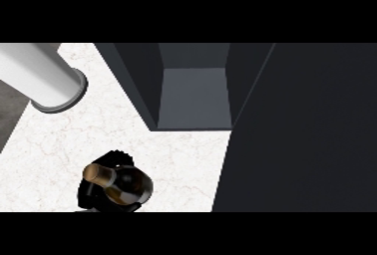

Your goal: Pick up the wine, place it into the cabinet and close the cabinet

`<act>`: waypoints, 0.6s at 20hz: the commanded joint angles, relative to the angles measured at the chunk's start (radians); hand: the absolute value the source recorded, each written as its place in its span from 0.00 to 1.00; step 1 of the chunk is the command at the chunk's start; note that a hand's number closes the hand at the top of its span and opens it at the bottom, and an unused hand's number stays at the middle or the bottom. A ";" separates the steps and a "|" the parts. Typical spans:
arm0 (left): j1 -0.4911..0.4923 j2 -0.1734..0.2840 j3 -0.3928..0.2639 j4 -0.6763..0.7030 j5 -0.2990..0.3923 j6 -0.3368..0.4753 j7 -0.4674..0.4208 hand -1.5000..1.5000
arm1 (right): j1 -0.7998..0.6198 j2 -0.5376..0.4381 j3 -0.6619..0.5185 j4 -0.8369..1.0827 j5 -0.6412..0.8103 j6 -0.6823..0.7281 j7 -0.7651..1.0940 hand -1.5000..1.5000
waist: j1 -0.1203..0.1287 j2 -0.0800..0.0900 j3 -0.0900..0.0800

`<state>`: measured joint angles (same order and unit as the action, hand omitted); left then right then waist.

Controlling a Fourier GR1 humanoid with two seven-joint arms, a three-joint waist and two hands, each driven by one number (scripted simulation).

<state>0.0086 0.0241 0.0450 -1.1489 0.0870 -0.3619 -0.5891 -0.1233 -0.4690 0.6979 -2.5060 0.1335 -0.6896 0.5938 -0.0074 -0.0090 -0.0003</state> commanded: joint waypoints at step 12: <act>0.056 -0.024 -0.298 -0.324 0.067 0.285 0.207 1.00 | 0.131 -0.108 0.024 -0.257 0.067 0.006 0.007 0.00 | -0.012 0.001 -0.001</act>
<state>0.0609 0.0016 -0.1918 -1.4367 0.1567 -0.1491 -0.3939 -0.0586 -0.5182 0.7102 -2.5112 0.1216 -0.6954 0.5069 -0.0145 -0.0070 -0.0004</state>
